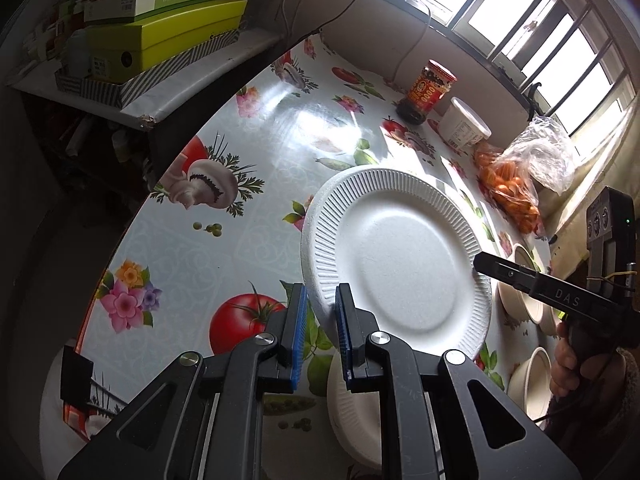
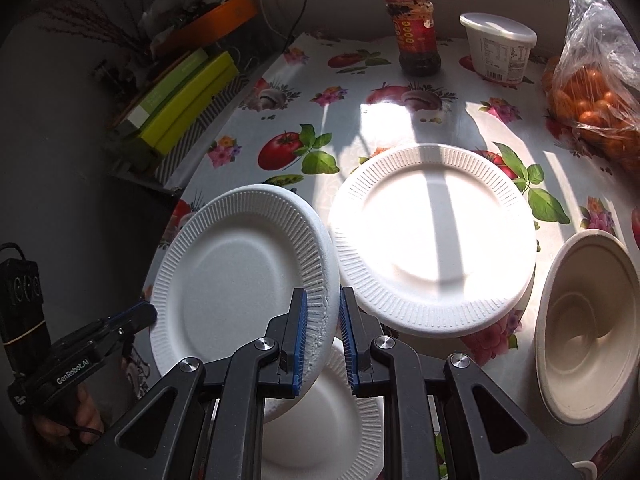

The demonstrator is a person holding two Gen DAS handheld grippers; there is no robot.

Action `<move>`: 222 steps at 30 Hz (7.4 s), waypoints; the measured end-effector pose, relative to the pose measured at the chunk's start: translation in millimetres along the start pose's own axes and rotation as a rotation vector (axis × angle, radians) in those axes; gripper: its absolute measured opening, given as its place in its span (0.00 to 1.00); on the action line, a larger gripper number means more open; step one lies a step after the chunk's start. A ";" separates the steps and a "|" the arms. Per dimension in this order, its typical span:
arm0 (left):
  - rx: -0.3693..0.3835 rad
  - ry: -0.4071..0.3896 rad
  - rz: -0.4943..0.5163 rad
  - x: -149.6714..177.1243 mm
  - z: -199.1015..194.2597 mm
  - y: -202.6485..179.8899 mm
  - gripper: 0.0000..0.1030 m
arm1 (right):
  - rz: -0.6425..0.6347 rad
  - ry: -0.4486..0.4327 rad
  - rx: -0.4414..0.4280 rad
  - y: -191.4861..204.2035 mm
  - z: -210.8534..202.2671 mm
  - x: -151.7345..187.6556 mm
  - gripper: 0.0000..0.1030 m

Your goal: Organize plates and bowls

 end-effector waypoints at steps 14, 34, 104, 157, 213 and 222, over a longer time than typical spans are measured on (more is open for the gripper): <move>0.011 0.023 0.045 33.7 -6.6 -15.2 0.15 | 0.035 0.010 0.020 -13.7 -21.7 41.1 0.16; 0.016 0.088 0.062 72.2 -1.2 -18.1 0.15 | 0.051 0.029 0.049 -22.8 -28.2 77.6 0.16; 0.051 0.078 0.066 64.4 -2.7 -22.1 0.36 | 0.021 -0.010 0.098 -21.9 -41.7 77.5 0.43; 0.016 0.182 0.102 -60.6 126.8 -110.1 0.36 | 0.104 0.133 0.070 -170.4 35.0 -96.4 0.43; 0.032 0.201 0.049 -48.1 140.5 -104.8 0.18 | 0.158 0.119 0.035 -168.7 42.0 -71.5 0.17; 0.038 0.173 0.064 -51.2 129.6 -109.9 0.18 | 0.172 0.089 0.031 -164.9 25.5 -70.6 0.17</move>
Point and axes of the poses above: each gripper's, at about its wrist camera, not at the fingertips, and z roughly the way its jaws point, y to its left, x to its underside, the point moved 2 cm from there along z, roughly the way its jaws point, and after that the axes turned 7 degrees about -y, right-handed, at the moved point
